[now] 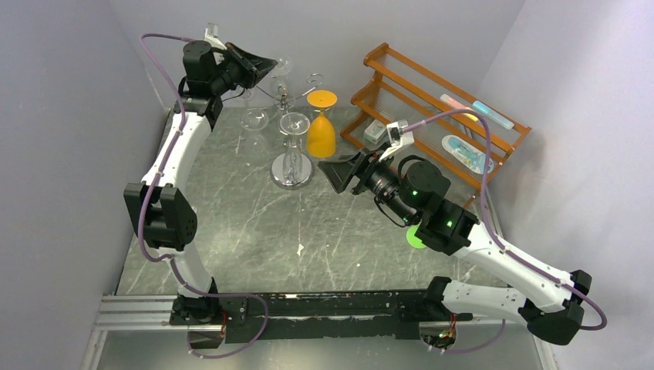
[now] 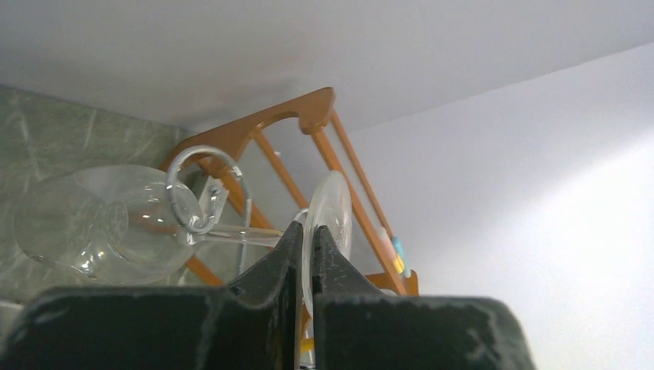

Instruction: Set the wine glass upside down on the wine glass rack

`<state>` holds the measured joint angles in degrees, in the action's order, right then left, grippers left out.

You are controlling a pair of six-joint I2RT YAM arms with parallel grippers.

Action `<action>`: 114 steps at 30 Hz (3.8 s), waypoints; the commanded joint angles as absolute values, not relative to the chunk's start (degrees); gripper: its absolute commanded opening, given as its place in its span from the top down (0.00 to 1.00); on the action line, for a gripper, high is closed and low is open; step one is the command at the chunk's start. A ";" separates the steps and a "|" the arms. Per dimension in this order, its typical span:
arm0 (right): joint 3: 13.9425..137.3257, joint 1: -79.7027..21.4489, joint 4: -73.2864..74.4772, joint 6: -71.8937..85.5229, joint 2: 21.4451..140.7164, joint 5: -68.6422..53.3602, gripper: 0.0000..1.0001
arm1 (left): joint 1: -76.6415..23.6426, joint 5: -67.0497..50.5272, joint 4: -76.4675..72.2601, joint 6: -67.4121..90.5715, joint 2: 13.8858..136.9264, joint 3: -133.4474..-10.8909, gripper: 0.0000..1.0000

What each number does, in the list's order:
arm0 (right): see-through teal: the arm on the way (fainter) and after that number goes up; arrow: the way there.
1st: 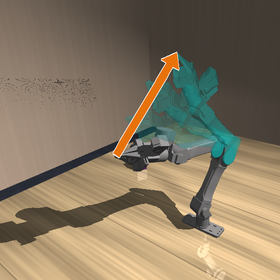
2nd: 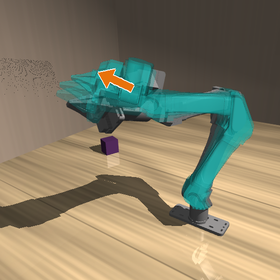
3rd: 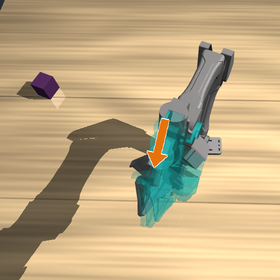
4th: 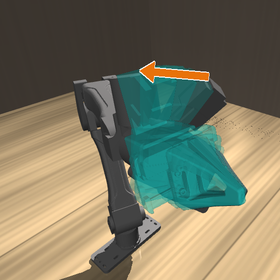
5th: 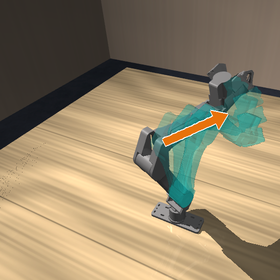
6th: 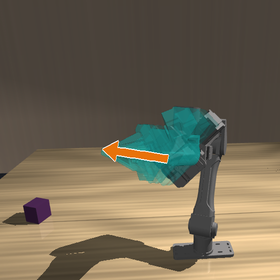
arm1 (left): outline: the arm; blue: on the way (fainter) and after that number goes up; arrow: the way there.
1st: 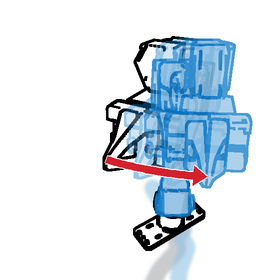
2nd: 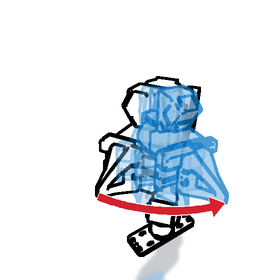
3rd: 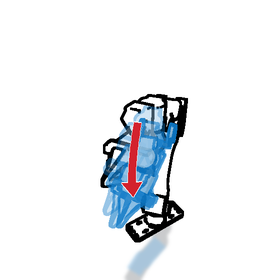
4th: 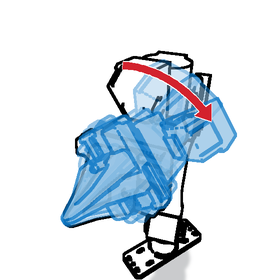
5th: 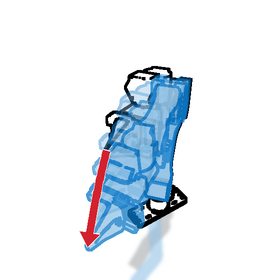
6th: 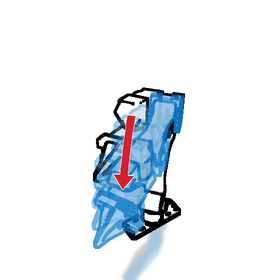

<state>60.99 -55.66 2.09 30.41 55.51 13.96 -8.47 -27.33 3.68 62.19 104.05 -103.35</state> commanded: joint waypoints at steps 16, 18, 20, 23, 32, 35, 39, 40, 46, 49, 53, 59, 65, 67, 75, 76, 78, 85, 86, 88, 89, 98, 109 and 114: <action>58.45 -55.48 0.26 31.98 56.33 14.78 0.28 | -8.15 -21.50 -0.86 61.71 108.73 -109.49 0.95; 58.38 -55.46 0.26 32.04 56.42 14.97 0.28 | -7.85 -21.17 -0.14 61.10 108.49 -109.93 0.95; 58.27 -55.46 0.26 31.99 56.49 15.03 0.28 | -7.74 -20.67 1.63 60.42 108.61 -110.63 0.95; 58.35 -55.46 0.26 31.90 56.60 14.98 0.28 | -7.65 -20.69 2.15 60.40 108.93 -111.37 0.95; 58.36 -55.48 0.26 31.73 55.86 15.94 0.28 | -7.56 -16.86 7.04 55.99 108.34 -112.87 0.95; 58.36 -55.50 0.26 31.79 55.74 15.90 0.28 | -7.56 -15.83 8.59 52.34 107.77 -113.03 0.95; 57.95 -55.48 -1.01 32.39 55.83 15.17 0.28 | -7.48 -13.43 14.28 47.49 108.05 -115.68 0.93; 57.92 -55.47 -1.25 32.61 56.01 14.96 0.28 | -7.47 -13.44 14.57 47.08 108.02 -115.74 0.91; 58.27 -55.51 -0.93 33.00 56.22 14.81 0.28 | -7.47 -13.90 16.01 46.32 108.35 -116.41 0.75; 58.11 -55.50 -0.88 32.96 55.77 15.35 0.28 | -7.47 -13.17 17.27 45.96 108.38 -117.22 0.73; 58.01 -55.43 -0.55 33.17 55.33 15.97 0.28 | -7.47 -11.22 19.37 44.66 108.10 -118.36 0.71; 58.16 -55.50 -0.18 32.64 54.85 18.22 0.28 | -7.38 -6.15 21.41 41.47 105.48 -118.47 0.62; 56.80 -55.46 2.75 32.97 56.24 22.70 0.28 | -7.38 -4.88 21.44 36.13 102.30 -117.80 0.49; 57.15 -55.53 4.58 32.92 56.97 24.79 0.28 | -7.38 -4.54 21.32 34.11 100.73 -116.97 0.46; 52.00 -55.33 0.78 25.61 58.21 34.37 0.21 | -7.29 -6.95 24.35 21.67 85.78 -105.63 0.31; 52.45 -55.11 1.65 24.95 59.18 35.11 0.21 | -7.29 -6.05 23.48 20.64 81.99 -101.38 0.29; 54.66 -54.80 5.22 24.63 62.03 37.53 0.20 | -7.29 -4.01 22.10 19.03 74.76 -93.26 0.22; 61.49 -48.66 21.42 28.19 66.28 43.96 0.18 | -7.29 -0.18 25.02 15.55 55.21 -73.28 0.08; 61.64 -47.35 22.80 28.63 65.89 44.33 0.18 | -7.29 -0.11 25.81 15.22 53.41 -71.55 0.06; 61.96 -44.40 26.18 30.27 65.35 44.97 0.18 | -7.30 -1.47 26.66 15.15 50.24 -68.04 0.05; 62.23 -42.78 28.32 31.37 65.23 45.22 0.18 | -7.31 -2.78 26.29 14.82 48.70 -66.04 0.04; 64.17 -33.62 50.33 45.90 66.09 45.28 0.21 | -7.33 -8.78 19.54 17.31 38.83 -48.63 0.04; 57.91 -31.33 57.98 58.80 64.88 44.46 0.20 | -7.38 -11.66 16.52 24.38 37.75 -42.23 0.08; 54.19 -31.13 55.70 60.10 64.68 42.43 0.35 | -7.38 -11.07 16.04 25.02 36.94 -41.31 0.10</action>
